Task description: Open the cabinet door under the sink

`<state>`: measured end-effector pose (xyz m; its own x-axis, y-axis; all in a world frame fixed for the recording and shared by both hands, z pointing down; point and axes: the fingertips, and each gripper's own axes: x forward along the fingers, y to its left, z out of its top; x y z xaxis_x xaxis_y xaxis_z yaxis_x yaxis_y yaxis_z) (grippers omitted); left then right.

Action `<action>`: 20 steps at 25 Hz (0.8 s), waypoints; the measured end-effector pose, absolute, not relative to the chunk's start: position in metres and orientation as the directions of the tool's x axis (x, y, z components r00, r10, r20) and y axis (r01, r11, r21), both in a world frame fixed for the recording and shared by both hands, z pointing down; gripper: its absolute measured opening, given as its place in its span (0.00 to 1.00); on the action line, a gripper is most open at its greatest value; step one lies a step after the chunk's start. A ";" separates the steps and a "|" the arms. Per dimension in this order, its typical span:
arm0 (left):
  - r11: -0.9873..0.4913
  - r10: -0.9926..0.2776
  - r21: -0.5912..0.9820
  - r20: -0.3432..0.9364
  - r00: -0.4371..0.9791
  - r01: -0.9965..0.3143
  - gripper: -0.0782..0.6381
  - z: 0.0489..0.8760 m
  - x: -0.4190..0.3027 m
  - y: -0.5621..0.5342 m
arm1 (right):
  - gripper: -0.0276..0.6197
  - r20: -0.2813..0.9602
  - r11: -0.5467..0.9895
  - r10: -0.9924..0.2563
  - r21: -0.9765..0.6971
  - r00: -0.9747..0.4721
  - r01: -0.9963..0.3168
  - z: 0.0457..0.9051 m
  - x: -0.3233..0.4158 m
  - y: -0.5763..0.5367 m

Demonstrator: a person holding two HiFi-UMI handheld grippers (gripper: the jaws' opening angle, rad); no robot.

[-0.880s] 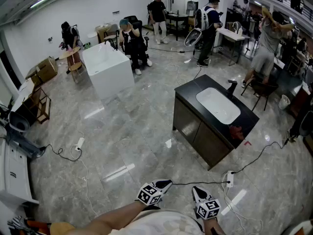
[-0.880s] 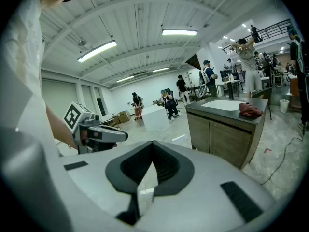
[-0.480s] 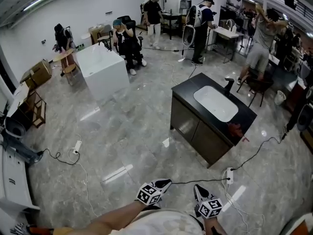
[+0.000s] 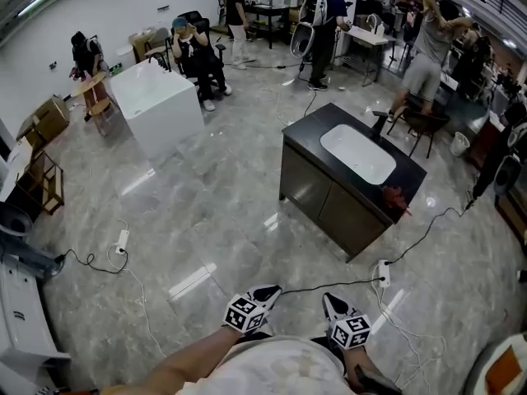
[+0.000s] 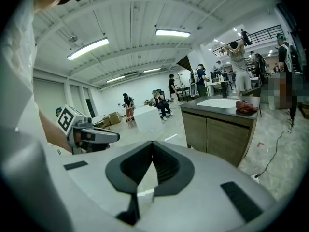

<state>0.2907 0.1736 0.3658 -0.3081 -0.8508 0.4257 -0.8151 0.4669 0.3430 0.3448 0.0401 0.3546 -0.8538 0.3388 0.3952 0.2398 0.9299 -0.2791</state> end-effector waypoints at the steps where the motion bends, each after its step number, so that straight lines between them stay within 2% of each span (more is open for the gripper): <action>1: 0.471 -0.849 0.343 0.427 -0.312 -0.812 0.15 0.367 0.288 0.180 | 0.06 0.402 0.932 0.334 -0.275 -0.852 0.236 0.356 0.343 0.045; 14: 0.524 -0.828 0.346 0.420 -0.370 -0.778 0.15 0.374 0.256 0.223 | 0.06 0.440 0.937 0.328 -0.260 -0.836 0.232 0.365 0.305 0.069; 20: 0.557 -0.807 0.338 0.437 -0.397 -0.759 0.15 0.384 0.214 0.221 | 0.06 0.438 0.913 0.396 -0.279 -0.807 0.296 0.381 0.256 0.071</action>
